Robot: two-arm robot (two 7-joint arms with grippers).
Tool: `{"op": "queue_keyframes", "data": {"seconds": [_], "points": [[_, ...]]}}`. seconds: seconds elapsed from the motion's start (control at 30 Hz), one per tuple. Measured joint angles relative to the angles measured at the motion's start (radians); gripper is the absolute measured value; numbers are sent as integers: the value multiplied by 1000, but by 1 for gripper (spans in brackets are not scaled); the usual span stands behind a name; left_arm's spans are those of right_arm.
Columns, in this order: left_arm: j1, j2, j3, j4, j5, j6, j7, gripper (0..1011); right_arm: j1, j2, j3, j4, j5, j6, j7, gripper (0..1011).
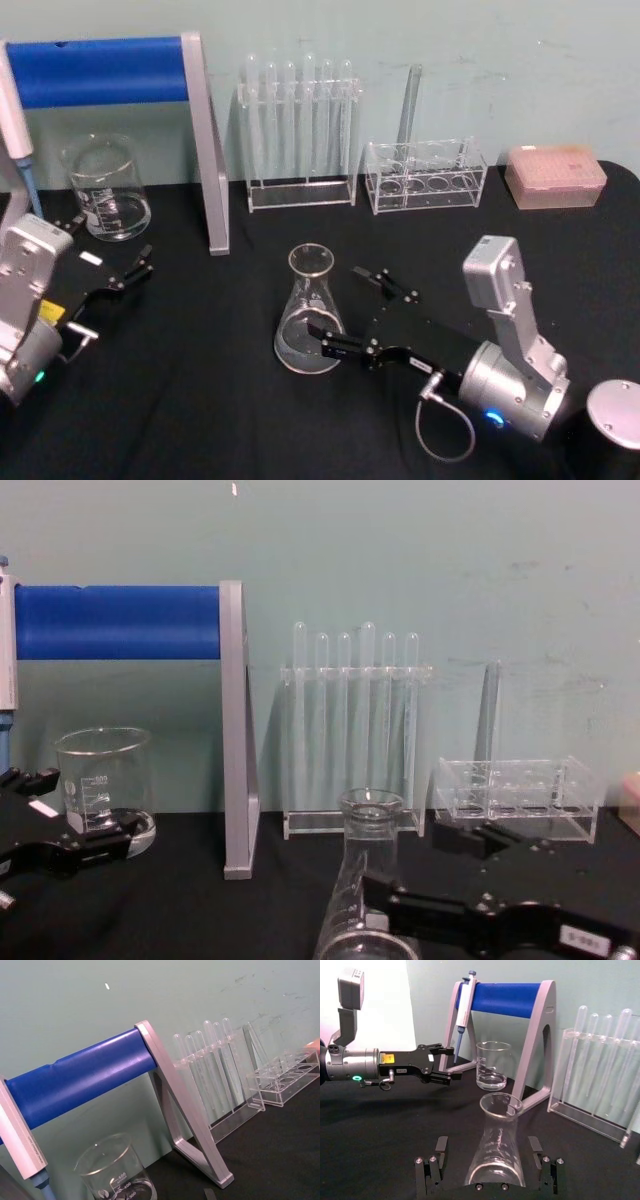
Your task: Grasp the erlenmeyer flask with one hand, shake it three times, then place it back.
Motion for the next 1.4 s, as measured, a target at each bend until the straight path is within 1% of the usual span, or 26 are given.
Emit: {"op": "queue_keyframes", "data": {"seconds": [0.17, 0.2, 0.27, 0.4, 0.77, 1.13, 1.4], "points": [[0, 0, 0, 0, 0, 0, 0, 1001, 29, -32, -11, 41, -23, -1, 13, 1000], [0, 0, 0, 0, 0, 0, 0, 1001, 39, -44, -13, 56, -30, -4, 17, 1000], [0, 0, 0, 0, 0, 0, 0, 1001, 48, -54, -15, 70, -37, -6, 19, 1000], [0, 0, 0, 0, 0, 0, 0, 1001, 75, -86, -19, 110, -59, -16, 26, 1000], [0, 0, 0, 0, 0, 0, 0, 1001, 119, -148, -7, 179, -93, -40, 31, 1000], [0, 0, 0, 0, 0, 0, 0, 1001, 140, -183, 1, 220, -113, -44, 32, 1000], [0, 0, 0, 0, 0, 0, 0, 1001, 140, -190, 9, 223, -122, -40, 26, 1000]]}}
